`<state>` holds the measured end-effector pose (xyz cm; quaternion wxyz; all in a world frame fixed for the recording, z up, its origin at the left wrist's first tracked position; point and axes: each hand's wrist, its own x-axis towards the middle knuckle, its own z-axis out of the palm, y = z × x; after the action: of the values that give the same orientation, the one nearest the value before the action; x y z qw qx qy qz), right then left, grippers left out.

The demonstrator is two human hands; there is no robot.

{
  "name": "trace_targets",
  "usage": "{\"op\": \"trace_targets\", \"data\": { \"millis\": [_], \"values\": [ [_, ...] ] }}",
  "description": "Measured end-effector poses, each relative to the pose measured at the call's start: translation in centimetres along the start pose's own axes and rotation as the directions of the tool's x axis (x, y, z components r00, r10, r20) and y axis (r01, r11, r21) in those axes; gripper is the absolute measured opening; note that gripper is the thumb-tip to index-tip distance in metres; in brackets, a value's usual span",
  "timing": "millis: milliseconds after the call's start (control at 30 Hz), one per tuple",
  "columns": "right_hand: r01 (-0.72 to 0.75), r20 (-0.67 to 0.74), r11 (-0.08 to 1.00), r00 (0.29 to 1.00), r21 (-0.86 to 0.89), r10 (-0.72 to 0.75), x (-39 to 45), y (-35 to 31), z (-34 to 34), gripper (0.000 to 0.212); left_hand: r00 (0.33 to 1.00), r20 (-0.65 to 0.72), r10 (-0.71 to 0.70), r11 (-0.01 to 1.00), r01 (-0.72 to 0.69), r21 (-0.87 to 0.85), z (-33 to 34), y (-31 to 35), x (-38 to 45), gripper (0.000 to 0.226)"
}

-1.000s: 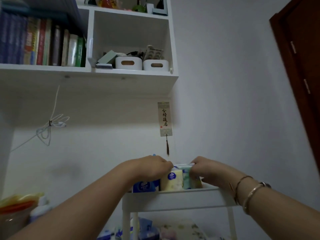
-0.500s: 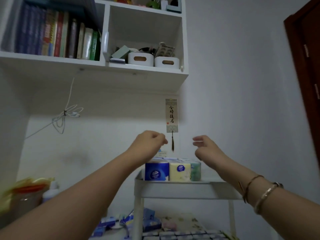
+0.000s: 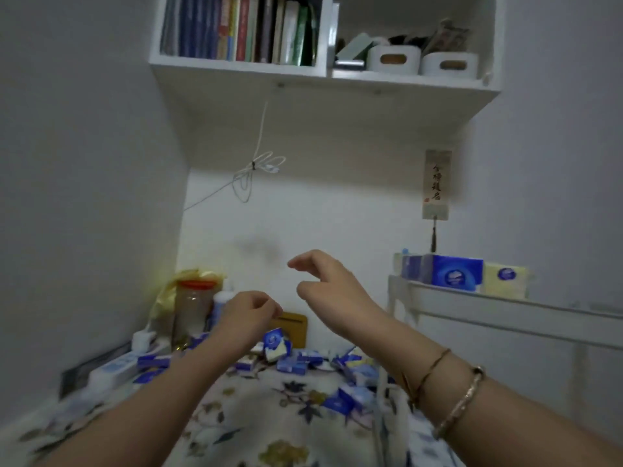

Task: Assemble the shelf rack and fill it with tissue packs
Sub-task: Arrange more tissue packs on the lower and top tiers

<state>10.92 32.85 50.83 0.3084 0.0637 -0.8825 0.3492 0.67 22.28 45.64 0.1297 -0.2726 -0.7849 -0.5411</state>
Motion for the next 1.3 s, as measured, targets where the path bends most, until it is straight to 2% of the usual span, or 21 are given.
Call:
{"op": "trace_targets", "data": {
  "millis": [133,267,333,400,500,567,633,733,833,1000,1133,1200,1300],
  "values": [
    [-0.171,0.100,0.984,0.979,-0.053,0.175,1.1,5.1,8.4,0.035,0.989,-0.039,-0.141,0.969,0.146,0.198,-0.4,-10.0,-0.5,0.025],
    [-0.309,0.135,0.948,0.939,-0.075,0.317,2.0,11.3,13.8,0.031,0.979,-0.034,-0.203,0.926,0.204,0.317,0.6,-16.6,-0.5,0.016],
    [-0.353,0.158,0.931,0.918,-0.087,0.363,2.6,14.0,15.7,0.035,0.976,-0.050,-0.211,0.891,0.213,0.400,1.1,-18.6,0.2,0.020],
    [-0.392,0.168,0.915,0.900,-0.096,0.403,3.2,16.4,17.4,0.039,0.980,-0.096,-0.172,0.797,0.196,0.571,1.6,-20.1,1.4,0.030],
    [-0.417,0.132,0.907,0.897,-0.058,0.421,4.0,19.1,19.8,0.038,0.982,-0.140,-0.131,0.544,0.189,0.817,1.4,-21.7,3.3,0.049],
    [-0.359,0.121,0.931,0.923,-0.063,0.364,4.8,20.2,21.5,0.035,0.978,-0.160,-0.135,0.416,0.203,0.886,0.8,-22.7,4.5,0.059],
    [-0.270,0.130,0.959,0.951,-0.091,0.280,5.9,20.9,23.2,0.034,0.964,-0.196,-0.181,0.376,0.252,0.892,0.1,-24.1,5.7,0.066],
    [-0.137,0.168,0.980,0.972,-0.148,0.161,7.9,21.7,25.7,0.035,0.911,-0.250,-0.327,0.435,0.380,0.816,-1.0,-26.4,7.0,0.077],
    [-0.036,0.180,0.979,0.981,-0.199,0.072,9.7,21.6,27.9,0.036,0.885,-0.219,-0.411,0.472,0.412,0.780,-1.3,-27.5,7.4,0.070],
    [0.079,0.133,0.931,0.991,-0.357,-0.033,13.1,20.3,30.9,0.059,0.920,-0.245,-0.305,0.561,0.382,0.734,-1.7,-27.9,7.9,0.046],
    [0.167,0.307,0.847,0.952,-0.505,-0.005,16.2,20.2,31.8,0.074,0.933,-0.273,-0.234,0.677,0.358,0.643,-2.5,-28.3,8.0,0.033],
    [0.191,0.339,0.837,0.941,-0.514,-0.006,16.8,20.3,32.0,0.069,0.936,-0.287,-0.202,0.731,0.339,0.592,-2.6,-28.2,7.8,0.029],
    [0.236,0.201,0.805,0.968,-0.545,-0.147,16.6,20.3,31.9,0.045,0.936,-0.318,-0.149,0.839,0.291,0.461,-2.7,-27.8,7.5,0.024]
  ]
}}
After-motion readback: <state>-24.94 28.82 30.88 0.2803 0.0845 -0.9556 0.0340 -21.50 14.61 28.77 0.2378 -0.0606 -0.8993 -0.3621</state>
